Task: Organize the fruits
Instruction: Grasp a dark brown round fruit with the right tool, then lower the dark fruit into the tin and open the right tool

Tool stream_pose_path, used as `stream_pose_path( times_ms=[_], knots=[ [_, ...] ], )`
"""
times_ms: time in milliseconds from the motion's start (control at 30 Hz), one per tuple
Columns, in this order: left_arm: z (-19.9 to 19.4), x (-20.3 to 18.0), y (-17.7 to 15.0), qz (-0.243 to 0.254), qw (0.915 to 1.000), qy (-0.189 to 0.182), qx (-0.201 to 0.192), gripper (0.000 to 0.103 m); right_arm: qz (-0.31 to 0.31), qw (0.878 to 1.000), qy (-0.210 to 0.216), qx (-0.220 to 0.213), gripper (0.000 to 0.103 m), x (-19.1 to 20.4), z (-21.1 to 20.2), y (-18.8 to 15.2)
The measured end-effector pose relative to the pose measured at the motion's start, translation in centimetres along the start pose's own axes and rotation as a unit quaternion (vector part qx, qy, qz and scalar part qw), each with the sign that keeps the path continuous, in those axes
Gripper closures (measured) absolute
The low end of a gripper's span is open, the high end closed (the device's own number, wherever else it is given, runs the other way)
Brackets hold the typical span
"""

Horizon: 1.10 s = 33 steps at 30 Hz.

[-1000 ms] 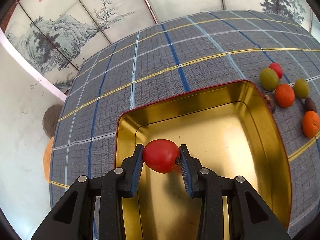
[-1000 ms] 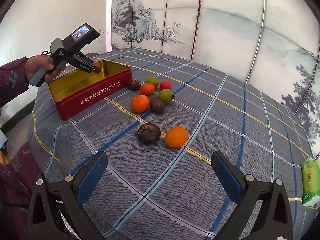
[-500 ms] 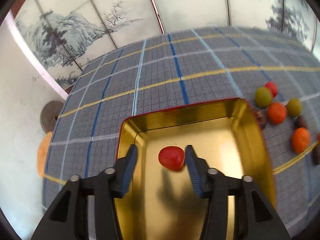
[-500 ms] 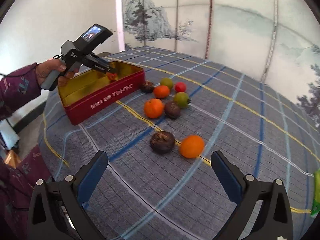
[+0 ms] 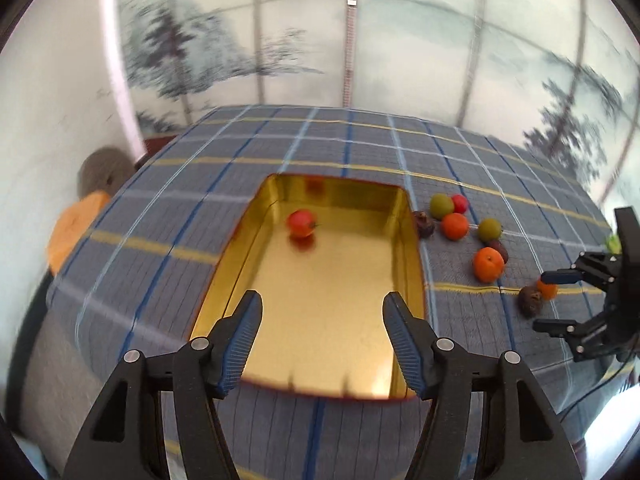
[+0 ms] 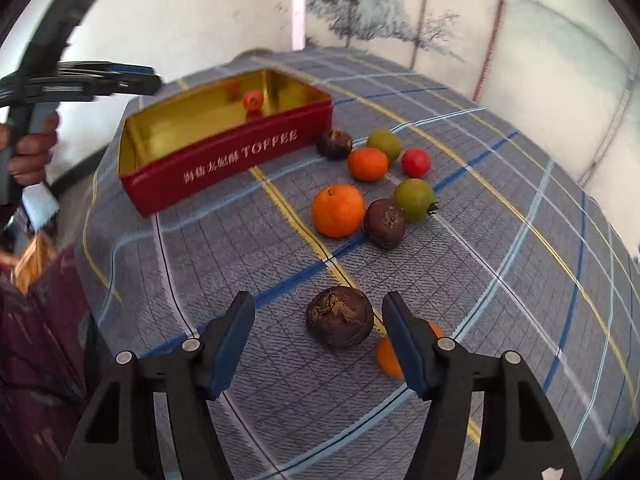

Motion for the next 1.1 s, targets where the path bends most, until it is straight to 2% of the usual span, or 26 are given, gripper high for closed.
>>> stream_pose_path(
  times_ms=[67,133,200,300,333,400,467,533,667,733,800,967,1100],
  knots=[
    [-0.7,0.2,-1.3,-0.012,0.9999,0.003,0.003,0.039,-0.015,1.0,0.0,0.021,0.04,-0.2,0.6,-0.3],
    [-1.2,0.3,-2.1,-0.003,0.9997,0.023,0.002,0.039,-0.027,0.999,0.012,0.04,0.041,-0.1,1.1,-0.7],
    [-1.7,-0.2,-2.7,0.002,0.9996,0.026,0.003,0.038,-0.038,0.998,0.024,0.054,0.045,0.1,1.5,-0.7],
    [-2.4,-1.4,-3.6,-0.001,0.9998,0.022,0.002,0.03,-0.05,0.996,0.018,0.073,0.057,0.1,2.1,-0.4],
    [-2.7,-2.1,-3.9,-0.003,0.9999,0.013,0.0,0.028,-0.046,0.996,0.02,0.079,0.066,-0.1,2.3,-0.3],
    [-3.2,-3.0,-4.0,0.0,1.0,0.002,-0.007,0.024,-0.045,0.996,0.019,0.081,0.066,0.0,2.3,-0.2],
    [-3.8,-3.7,-4.4,0.006,0.9999,0.003,-0.011,0.016,-0.045,0.996,0.007,0.079,0.066,0.1,2.3,0.0],
    [-4.3,-3.9,-4.6,0.005,0.9999,0.004,-0.015,0.013,-0.032,0.997,0.009,0.065,0.066,0.2,1.9,0.8],
    [-5.7,-3.7,-4.6,-0.012,0.9994,0.005,-0.033,0.003,0.001,0.998,0.056,-0.013,0.066,2.5,-1.1,5.7],
    [-6.3,-3.7,-4.9,-0.022,0.999,-0.008,-0.039,0.003,0.01,0.996,0.078,-0.043,0.066,3.9,-1.6,8.7],
    [-6.7,-3.8,-5.1,-0.031,0.9982,-0.029,-0.043,0.002,0.01,0.995,0.087,-0.053,0.066,5.1,-0.6,11.3],
    [-7.3,-3.5,-5.6,-0.022,0.9983,-0.038,-0.038,0.002,0.006,0.996,0.086,-0.034,0.066,8.4,4.9,15.9],
    [-7.3,-2.3,-5.9,0.0,0.9996,0.012,-0.025,0.002,0.011,0.997,0.072,-0.007,0.066,10.0,8.7,17.4]
  ],
)
Point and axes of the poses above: each gripper's, at about its wrist camera, not at the fingertips, and z roughly the way its jaws point, x to its left, y to its top, the point moved 10 cm from there along z, roughly the way its jaws point, and after that the axes turned 8 degrees about z, right-handed, at the moved point
